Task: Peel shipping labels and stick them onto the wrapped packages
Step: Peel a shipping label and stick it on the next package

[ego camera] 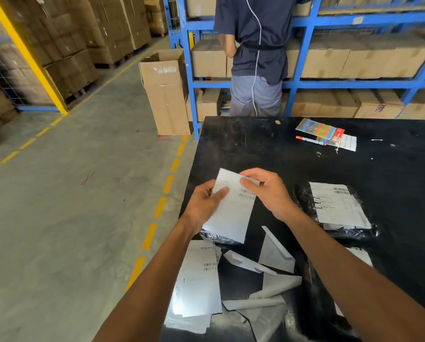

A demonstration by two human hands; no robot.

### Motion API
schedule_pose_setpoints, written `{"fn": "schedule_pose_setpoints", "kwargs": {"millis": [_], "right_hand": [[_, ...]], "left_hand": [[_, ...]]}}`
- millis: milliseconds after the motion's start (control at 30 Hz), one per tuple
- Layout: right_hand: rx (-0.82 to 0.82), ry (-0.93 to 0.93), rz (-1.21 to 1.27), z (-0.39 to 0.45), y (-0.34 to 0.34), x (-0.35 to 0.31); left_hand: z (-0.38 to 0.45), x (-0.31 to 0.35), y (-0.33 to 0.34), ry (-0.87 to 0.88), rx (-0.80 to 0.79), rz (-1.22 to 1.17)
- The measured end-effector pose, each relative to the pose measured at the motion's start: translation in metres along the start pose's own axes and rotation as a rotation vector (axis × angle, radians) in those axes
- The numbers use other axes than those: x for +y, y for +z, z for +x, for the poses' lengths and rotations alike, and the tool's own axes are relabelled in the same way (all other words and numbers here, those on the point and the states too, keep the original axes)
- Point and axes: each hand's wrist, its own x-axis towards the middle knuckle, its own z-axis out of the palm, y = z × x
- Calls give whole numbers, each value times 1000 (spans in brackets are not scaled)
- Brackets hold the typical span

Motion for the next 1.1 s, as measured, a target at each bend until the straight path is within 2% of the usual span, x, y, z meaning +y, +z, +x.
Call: {"fn": "schedule_pose_setpoints", "kwargs": {"millis": [100, 167, 233, 333, 400, 567, 700, 767, 900, 1100], "right_hand": [[-97, 109, 287, -1, 4, -5], [-178, 106, 254, 0, 6, -5], [-144, 67, 172, 4, 7, -6], [-36, 38, 183, 11, 5, -14], [-40, 8, 161, 15, 3, -20], [-19, 41, 109, 13, -4, -22], [-118, 39, 75, 9, -6, -18], [-105, 15, 89, 9, -5, -19], [3, -60, 152, 12, -3, -24], [62, -71, 222, 15, 0, -26]], "left_hand": [[3, 3, 2, 20, 147, -108], [3, 6, 4, 23, 210, -175], [3, 10, 3, -12, 164, -286], [1, 16, 0, -151, -7, -424], [1, 18, -1, -183, -43, -374], [8, 27, -3, -107, 137, -457], [13, 29, -2, -35, 203, -511], [12, 30, -1, -25, 163, -454], [5, 30, 1, -53, -27, -291], [1, 31, 2, -66, 7, -332]]}}
